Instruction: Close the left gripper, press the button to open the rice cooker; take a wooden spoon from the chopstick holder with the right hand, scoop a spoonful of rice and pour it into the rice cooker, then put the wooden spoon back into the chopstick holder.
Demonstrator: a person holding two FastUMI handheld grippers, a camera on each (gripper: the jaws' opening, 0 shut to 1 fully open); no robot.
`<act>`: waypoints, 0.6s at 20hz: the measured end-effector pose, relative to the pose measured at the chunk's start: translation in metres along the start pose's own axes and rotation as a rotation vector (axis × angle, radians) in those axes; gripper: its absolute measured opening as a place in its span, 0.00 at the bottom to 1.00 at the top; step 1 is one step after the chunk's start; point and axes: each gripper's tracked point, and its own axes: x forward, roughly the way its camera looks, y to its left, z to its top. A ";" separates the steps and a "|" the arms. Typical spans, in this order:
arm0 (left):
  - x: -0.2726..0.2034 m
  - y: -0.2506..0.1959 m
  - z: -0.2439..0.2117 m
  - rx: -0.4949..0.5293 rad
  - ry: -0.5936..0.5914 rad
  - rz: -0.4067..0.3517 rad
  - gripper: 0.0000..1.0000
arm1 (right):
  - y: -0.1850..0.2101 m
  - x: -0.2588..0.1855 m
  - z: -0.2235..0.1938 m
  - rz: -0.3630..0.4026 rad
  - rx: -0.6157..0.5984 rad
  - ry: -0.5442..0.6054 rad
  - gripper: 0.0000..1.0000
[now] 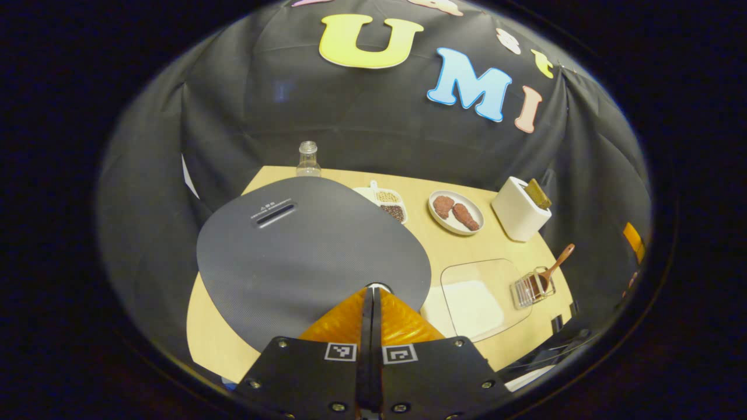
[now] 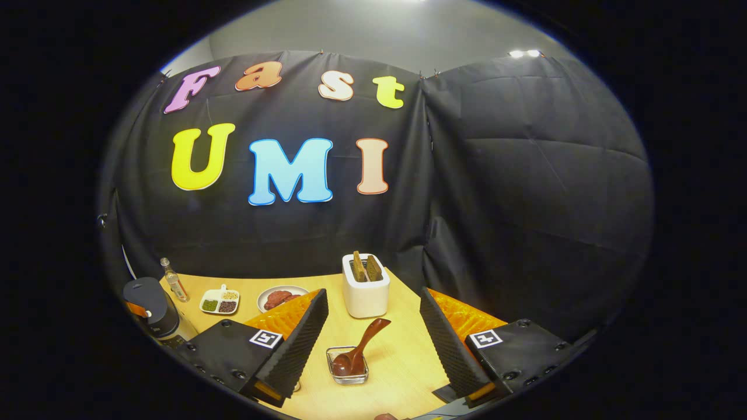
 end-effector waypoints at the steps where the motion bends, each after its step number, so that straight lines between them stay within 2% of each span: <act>1: -0.006 0.001 0.000 0.004 0.015 0.031 0.02 | -0.001 0.003 -0.003 0.001 0.005 0.008 1.00; 2: -0.014 0.001 0.003 0.011 0.021 0.067 0.07 | -0.002 0.006 -0.004 0.001 0.012 0.015 1.00; 3: -0.020 -0.001 0.006 0.020 0.011 0.095 0.02 | -0.004 0.010 -0.007 0.000 0.022 0.028 1.00; 5: -0.050 -0.001 0.042 0.083 -0.141 0.155 0.02 | -0.009 0.019 -0.012 -0.002 0.041 0.056 0.97; 6: -0.068 0.001 0.062 0.123 -0.222 0.201 0.02 | -0.012 0.025 -0.018 0.001 0.054 0.080 1.00; 7: -0.092 0.004 0.078 0.159 -0.296 0.256 0.02 | -0.014 0.029 -0.022 0.007 0.065 0.097 0.97; 9: -0.128 0.004 0.104 0.179 -0.403 0.335 0.02 | -0.020 0.040 -0.030 0.020 0.088 0.131 1.00; 12: -0.149 -0.014 0.101 0.058 -0.454 0.290 0.01 | -0.025 0.057 -0.043 0.045 0.108 0.176 0.99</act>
